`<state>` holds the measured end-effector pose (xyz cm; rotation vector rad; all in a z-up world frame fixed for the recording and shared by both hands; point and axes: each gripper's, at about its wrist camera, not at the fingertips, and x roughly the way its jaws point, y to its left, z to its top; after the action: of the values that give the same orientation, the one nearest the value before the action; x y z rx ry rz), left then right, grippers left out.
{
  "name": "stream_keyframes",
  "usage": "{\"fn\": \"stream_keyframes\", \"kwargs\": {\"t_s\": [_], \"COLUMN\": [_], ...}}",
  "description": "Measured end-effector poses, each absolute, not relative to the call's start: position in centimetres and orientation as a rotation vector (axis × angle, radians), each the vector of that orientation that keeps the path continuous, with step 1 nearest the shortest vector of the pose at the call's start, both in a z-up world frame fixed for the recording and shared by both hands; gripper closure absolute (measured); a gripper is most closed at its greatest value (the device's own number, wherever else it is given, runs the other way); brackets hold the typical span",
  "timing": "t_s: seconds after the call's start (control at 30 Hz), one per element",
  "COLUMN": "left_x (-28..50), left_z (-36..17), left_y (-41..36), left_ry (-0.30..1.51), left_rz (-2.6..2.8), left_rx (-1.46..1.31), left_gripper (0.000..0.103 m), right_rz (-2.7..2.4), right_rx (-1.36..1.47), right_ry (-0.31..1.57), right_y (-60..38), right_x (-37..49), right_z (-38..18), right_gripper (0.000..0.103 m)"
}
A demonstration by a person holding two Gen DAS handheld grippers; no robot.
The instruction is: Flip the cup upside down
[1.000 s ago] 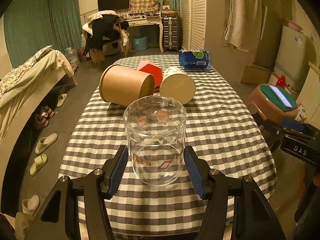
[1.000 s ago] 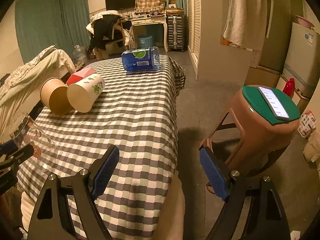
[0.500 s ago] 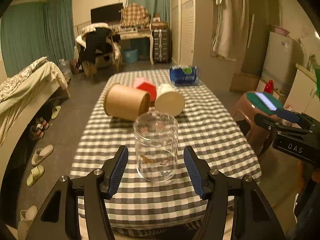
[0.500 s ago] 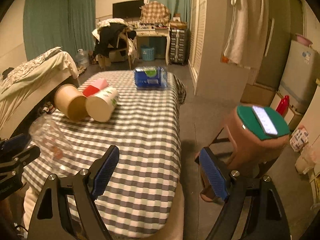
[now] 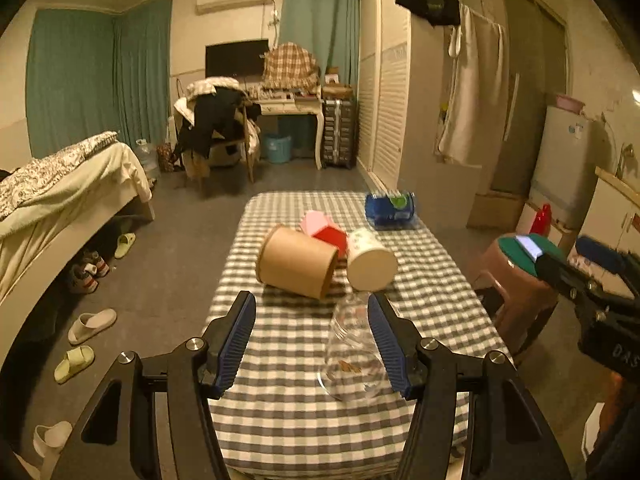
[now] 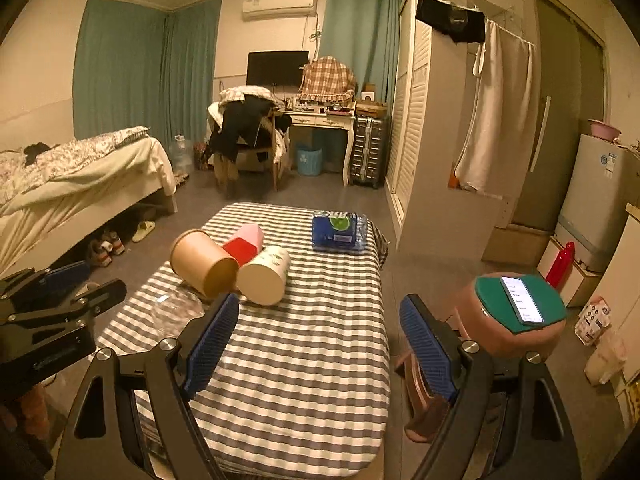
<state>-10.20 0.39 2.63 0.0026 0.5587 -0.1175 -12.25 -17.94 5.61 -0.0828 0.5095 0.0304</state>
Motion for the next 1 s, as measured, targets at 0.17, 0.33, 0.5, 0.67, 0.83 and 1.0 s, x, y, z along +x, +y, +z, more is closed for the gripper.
{"fn": "stream_keyframes", "kwargs": {"t_s": [0.17,0.33,0.5,0.67,0.83,1.0], "left_x": [-10.9,-11.5,-11.8,-11.5,-11.5,-11.6], "left_z": [2.0,1.3,0.9,0.1,-0.1,-0.4], "left_y": [1.7,2.6,3.0,2.8,2.9,2.9], "left_ry": [0.547,0.529,0.503,0.516,0.526,0.534], "left_rz": [-0.106,-0.055,-0.023,-0.009,-0.001,0.009], "left_rx": [-0.03,-0.017,-0.002,-0.009,-0.015,-0.011], "left_gripper": [0.042,0.042,0.021,0.0,0.0,0.0], "right_rz": [0.045,0.052,0.046,0.012,0.004,-0.005], "right_rx": [-0.074,-0.051,-0.028,-0.043,-0.047,-0.043], "right_ry": [0.509,0.526,0.556,0.575,0.559,0.55], "right_y": [-16.8,-16.5,-16.8,-17.1,-17.2,-17.2], "right_x": [-13.2,-13.1,-12.5,-12.1,-12.3,-12.3], "right_z": [4.9,3.1,1.2,-0.1,0.1,0.2], "right_gripper": [0.02,0.02,0.02,0.01,0.003,0.0]}}
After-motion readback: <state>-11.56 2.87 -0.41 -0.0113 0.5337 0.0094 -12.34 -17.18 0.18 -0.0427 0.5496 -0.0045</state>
